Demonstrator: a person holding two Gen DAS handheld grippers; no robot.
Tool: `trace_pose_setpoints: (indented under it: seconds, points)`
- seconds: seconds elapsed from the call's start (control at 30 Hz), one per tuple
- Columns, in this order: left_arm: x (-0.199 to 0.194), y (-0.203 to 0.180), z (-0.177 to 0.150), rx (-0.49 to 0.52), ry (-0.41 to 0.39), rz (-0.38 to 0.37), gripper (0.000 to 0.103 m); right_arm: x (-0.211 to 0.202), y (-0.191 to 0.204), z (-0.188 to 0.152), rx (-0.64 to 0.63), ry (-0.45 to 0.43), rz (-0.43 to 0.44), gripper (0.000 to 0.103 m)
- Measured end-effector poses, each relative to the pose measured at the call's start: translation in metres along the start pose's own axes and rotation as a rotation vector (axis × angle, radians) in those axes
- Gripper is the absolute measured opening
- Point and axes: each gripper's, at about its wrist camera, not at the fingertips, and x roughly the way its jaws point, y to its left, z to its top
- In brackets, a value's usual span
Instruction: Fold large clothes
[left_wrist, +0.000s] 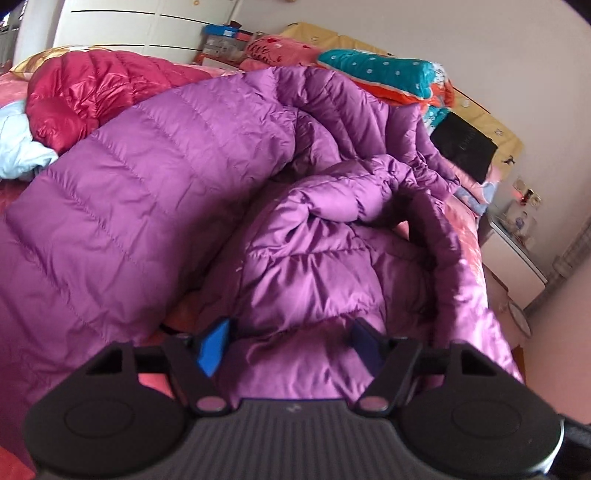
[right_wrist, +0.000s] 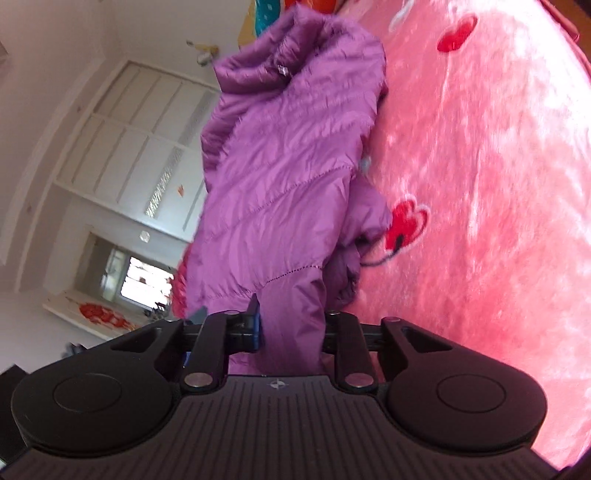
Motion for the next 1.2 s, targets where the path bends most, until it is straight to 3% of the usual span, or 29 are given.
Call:
trace_pose_setpoints:
  seconds: [0.07, 0.13, 0.23, 0.33, 0.5, 0.7, 0.8, 1.0, 1.07, 1.1, 1.13, 1.2]
  points:
    - [0.000, -0.004, -0.001, 0.009, 0.002, 0.016, 0.051, -0.015, 0.005, 0.007, -0.012, -0.061, 0.000, 0.022]
    - [0.000, -0.006, -0.001, 0.012, 0.005, 0.025, 0.032, -0.034, 0.006, 0.015, -0.006, -0.134, 0.004, 0.021]
    - [-0.005, -0.009, 0.001, 0.000, -0.003, 0.014, 0.020, -0.060, 0.002, 0.029, -0.006, -0.259, -0.046, 0.020]
    - [-0.013, -0.015, 0.006, 0.008, -0.036, -0.013, 0.014, -0.090, -0.009, 0.045, 0.021, -0.406, -0.108, 0.020]
    - [-0.024, -0.042, 0.015, 0.032, -0.071, -0.113, 0.010, -0.132, -0.033, 0.068, 0.043, -0.612, -0.246, 0.020]
    - [-0.031, -0.096, 0.020, 0.121, -0.078, -0.272, 0.010, -0.158, -0.065, 0.088, 0.112, -0.760, -0.349, 0.020]
    - [-0.026, -0.127, 0.019, 0.189, -0.067, -0.348, 0.010, -0.157, -0.070, 0.097, 0.081, -0.785, -0.399, 0.020]
    - [0.008, -0.186, 0.005, 0.333, -0.013, -0.456, 0.010, -0.133, -0.066, 0.105, -0.017, -0.744, -0.540, 0.026]
    - [0.025, -0.201, -0.001, 0.382, 0.036, -0.481, 0.011, -0.133, -0.069, 0.106, -0.018, -0.734, -0.565, 0.030]
    - [0.033, -0.208, -0.005, 0.406, 0.061, -0.491, 0.013, -0.134, -0.071, 0.108, -0.011, -0.735, -0.577, 0.038]
    - [0.040, -0.212, -0.011, 0.423, 0.088, -0.498, 0.014, -0.138, -0.071, 0.109, -0.004, -0.739, -0.599, 0.062]
    - [0.049, -0.216, -0.021, 0.435, 0.145, -0.513, 0.018, -0.141, -0.065, 0.109, -0.018, -0.784, -0.651, 0.091]
